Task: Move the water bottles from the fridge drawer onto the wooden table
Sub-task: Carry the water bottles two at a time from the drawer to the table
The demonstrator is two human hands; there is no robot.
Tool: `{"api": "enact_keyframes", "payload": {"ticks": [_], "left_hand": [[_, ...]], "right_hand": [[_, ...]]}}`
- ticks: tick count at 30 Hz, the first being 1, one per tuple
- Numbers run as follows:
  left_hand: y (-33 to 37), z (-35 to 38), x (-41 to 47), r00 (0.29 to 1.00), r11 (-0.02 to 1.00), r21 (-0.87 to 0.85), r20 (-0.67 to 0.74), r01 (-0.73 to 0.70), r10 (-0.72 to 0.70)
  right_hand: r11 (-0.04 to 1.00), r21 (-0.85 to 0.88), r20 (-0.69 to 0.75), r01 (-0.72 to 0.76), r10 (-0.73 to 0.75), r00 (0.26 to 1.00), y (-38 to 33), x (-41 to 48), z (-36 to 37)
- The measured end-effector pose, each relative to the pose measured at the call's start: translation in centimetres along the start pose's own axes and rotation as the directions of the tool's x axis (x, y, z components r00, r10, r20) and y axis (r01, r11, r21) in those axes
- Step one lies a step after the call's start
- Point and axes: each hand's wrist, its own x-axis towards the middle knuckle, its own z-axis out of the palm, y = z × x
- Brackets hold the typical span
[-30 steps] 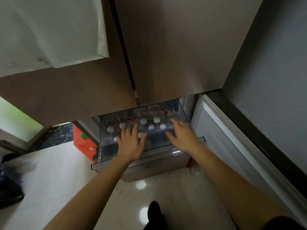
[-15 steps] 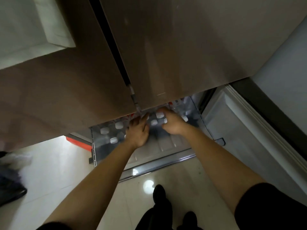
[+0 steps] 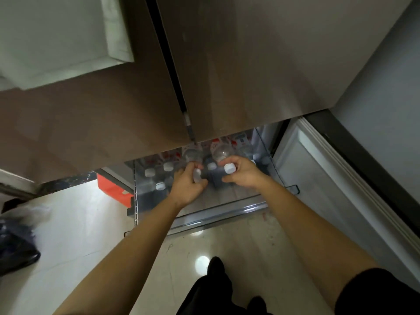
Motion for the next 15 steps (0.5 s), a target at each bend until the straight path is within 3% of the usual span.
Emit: {"api": "enact_keyframes", "payload": {"ticks": [3, 7, 10, 15], "left_hand": [[0.2, 0.4, -2.7, 0.982, 0.984, 0.166, -0.164, -0.063, 0.09], [1.1, -0.1, -6.0, 0.818, 0.957, 0.234, -0.509, -0.17, 0.269], [1.5, -0.4, -7.1, 0.764, 0.906, 0.325, -0.5, -0.273, 0.409], [2.0, -0.4, -7.8, 0.794, 0.881, 0.385, -0.425, -0.275, 0.434]], "right_hand": [[0.997, -0.059, -0.136, 0.048, -0.056, 0.989, -0.2, -2.2, -0.3], [0.976, -0.17, -0.321, 0.133, -0.182, 0.929, -1.4, -5.0, -1.3], [0.963, -0.195, -0.313, 0.184, -0.239, 0.919, -2.9, -6.6, -2.4], [0.96, -0.224, -0.26, 0.17, -0.227, 0.939, -2.9, -7.9, -3.4]]}}
